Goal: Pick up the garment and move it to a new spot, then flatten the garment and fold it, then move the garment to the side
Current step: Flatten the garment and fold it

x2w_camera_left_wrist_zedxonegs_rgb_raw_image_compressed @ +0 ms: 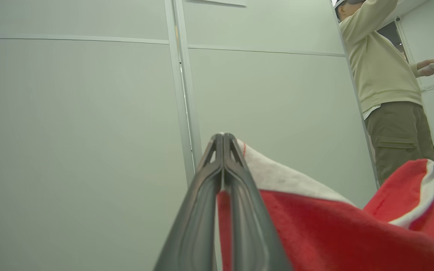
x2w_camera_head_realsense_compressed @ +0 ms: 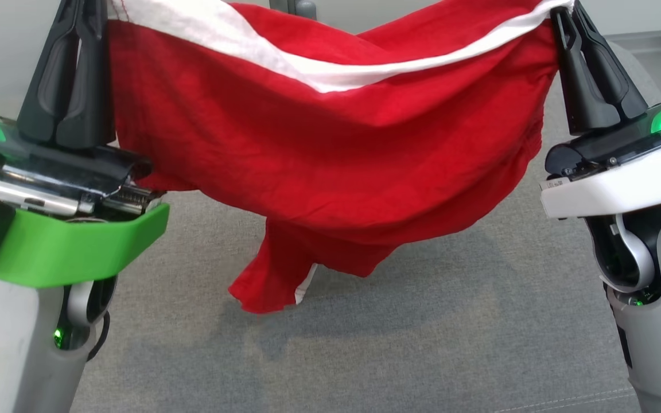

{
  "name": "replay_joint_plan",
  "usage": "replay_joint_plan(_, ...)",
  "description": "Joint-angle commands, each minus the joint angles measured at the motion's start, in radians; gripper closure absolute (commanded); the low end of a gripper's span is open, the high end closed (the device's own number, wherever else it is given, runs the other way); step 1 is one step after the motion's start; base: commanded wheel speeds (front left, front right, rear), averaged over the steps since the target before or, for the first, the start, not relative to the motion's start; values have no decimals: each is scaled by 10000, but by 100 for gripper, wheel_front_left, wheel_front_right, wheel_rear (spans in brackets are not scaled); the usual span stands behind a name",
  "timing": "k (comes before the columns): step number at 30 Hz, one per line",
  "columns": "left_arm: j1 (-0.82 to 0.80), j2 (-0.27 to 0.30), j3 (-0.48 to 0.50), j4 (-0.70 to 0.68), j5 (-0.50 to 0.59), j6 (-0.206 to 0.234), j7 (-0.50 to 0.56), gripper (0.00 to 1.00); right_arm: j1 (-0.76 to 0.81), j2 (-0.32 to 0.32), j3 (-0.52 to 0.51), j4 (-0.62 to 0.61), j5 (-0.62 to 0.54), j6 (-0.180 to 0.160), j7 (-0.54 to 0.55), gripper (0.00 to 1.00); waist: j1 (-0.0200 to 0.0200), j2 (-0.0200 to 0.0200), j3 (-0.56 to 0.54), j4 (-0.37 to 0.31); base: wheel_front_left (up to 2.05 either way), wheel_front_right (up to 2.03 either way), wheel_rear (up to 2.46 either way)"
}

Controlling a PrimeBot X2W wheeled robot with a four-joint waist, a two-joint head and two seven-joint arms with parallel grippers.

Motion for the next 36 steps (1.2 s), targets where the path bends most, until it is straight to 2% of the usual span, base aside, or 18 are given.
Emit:
replay_joint_plan(1,-197,-47,7,86,-119,-57,-54,100,-90,23,-33,66,94,1,39,100,0,0,144,8,0,0,0)
replay_joint_plan(4,-512,-103,-25,413,-196,-218,-150,100,-376,39,-73,294,208,-1,28,100,0,0,440,21,0,0,0)
replay_joint_plan(10,-2223,-387,-86,1870,-352,-915,-676,100,-1807,155,-65,1342,637,1,-160,100,0,0,1505,82,0,0,0)
replay_joint_plan(18,-5340,-964,-216,4593,64,-1976,-1327,100,-4828,195,395,3669,1053,1,-1032,100,0,0,2567,224,0,0,0)
replay_joint_plan(24,-7353,-1423,95,6379,402,-2394,-1402,100,-6976,518,897,5795,1194,1,-2342,100,0,0,2931,229,0,0,0)
replay_joint_plan(30,-8150,-1721,507,7668,702,-2593,-1394,100,-8289,874,1133,7863,1276,1,-3275,100,0,0,3188,208,0,0,0)
replay_joint_plan(36,-7210,-2147,776,8978,419,-2684,-1394,100,-8101,914,1615,9428,1319,1,-3402,100,0,0,3462,364,0,0,0)
